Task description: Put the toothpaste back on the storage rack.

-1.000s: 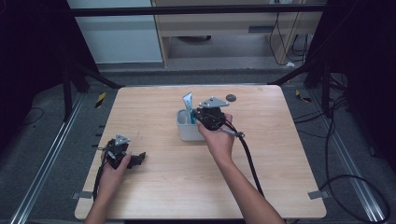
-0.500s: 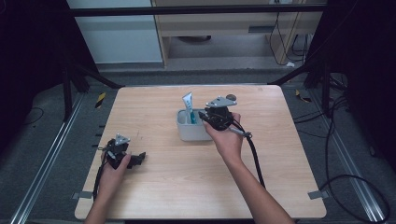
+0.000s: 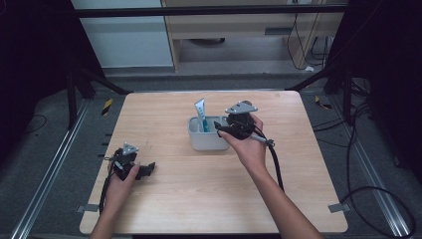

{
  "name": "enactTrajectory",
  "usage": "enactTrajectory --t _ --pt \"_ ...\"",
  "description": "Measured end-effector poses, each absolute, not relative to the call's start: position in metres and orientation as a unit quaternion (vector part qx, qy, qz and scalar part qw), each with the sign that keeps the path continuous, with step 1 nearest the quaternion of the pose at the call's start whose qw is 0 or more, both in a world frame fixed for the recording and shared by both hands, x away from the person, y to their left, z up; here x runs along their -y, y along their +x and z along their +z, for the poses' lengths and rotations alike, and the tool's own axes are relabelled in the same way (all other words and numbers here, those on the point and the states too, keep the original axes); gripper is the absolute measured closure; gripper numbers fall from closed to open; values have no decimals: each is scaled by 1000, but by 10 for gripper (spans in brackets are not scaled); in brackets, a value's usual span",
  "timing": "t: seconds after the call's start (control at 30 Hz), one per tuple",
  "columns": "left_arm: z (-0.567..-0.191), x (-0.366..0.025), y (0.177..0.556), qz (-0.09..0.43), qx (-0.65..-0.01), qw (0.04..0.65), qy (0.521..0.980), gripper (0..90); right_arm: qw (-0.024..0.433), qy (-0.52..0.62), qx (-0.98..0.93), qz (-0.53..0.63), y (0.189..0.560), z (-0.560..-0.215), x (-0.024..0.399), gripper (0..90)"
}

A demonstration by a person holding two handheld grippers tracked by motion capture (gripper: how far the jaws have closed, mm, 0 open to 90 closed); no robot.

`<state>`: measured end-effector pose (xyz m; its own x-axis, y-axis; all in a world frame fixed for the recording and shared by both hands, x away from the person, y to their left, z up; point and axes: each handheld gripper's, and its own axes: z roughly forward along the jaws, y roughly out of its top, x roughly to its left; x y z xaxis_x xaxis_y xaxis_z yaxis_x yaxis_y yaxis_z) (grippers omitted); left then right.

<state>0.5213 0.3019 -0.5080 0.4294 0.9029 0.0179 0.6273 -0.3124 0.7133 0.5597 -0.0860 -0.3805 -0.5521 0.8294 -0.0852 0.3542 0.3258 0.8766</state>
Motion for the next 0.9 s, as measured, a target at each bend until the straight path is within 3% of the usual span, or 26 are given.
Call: enactTrajectory --t 0.1,0.27,0.9 --pt "-508 -302 521 214 -490 323 781 0 278 385 -764 437 560 -379 92 144" --pt "-508 -302 521 214 -489 322 782 0 278 392 -765 429 560 -377 100 81" --pt "-508 -302 521 214 -490 323 781 0 288 390 -778 399 545 -381 155 76"
